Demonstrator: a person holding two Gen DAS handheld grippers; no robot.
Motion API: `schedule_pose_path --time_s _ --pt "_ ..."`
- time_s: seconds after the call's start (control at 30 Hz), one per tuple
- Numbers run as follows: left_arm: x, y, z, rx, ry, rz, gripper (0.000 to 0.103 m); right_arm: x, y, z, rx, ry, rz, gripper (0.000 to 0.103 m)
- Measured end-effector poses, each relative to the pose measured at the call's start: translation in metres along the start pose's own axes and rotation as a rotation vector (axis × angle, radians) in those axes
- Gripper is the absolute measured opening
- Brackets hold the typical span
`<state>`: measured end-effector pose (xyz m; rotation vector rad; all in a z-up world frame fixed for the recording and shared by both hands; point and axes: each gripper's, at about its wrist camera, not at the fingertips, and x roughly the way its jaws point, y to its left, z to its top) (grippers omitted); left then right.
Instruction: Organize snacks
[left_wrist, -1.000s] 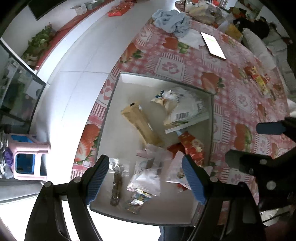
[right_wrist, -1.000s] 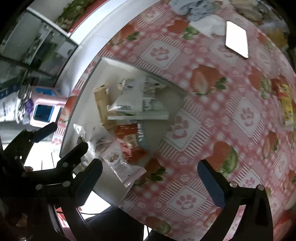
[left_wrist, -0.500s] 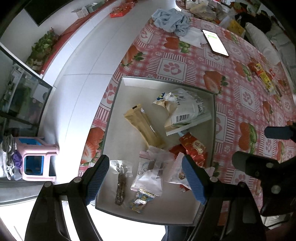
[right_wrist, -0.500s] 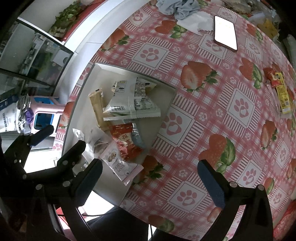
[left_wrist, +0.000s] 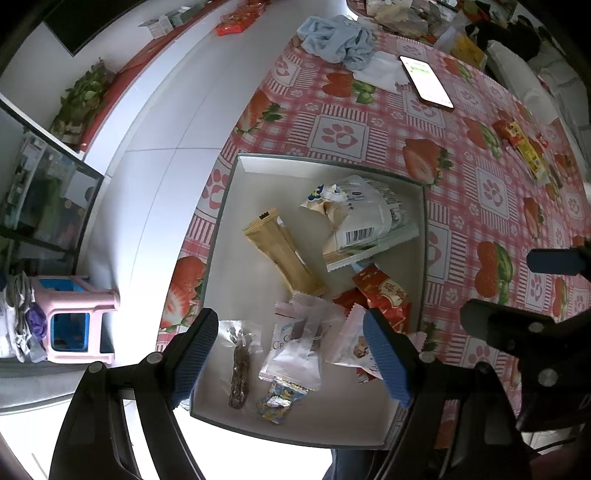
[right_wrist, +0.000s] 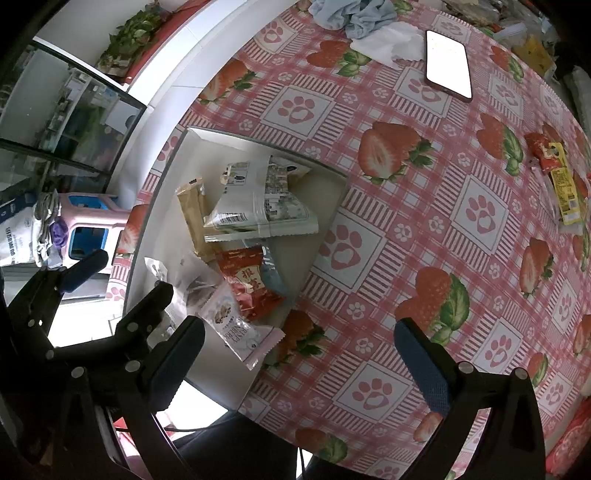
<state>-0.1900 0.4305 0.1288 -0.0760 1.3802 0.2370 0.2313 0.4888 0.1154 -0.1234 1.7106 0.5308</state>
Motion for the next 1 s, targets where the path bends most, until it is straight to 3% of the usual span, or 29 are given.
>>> schedule_pose_path --time_s 0.83,1.0 --pt "0.008 -0.003 0.007 0.01 0.04 0.005 0.084 0.006 -0.009 -0.001 0.031 0.009 0.024 0.103" --pt "0.0 -0.005 0.01 0.024 -0.029 0.008 0.084 0.007 -0.02 -0.003 0.061 0.005 0.041 0.103"
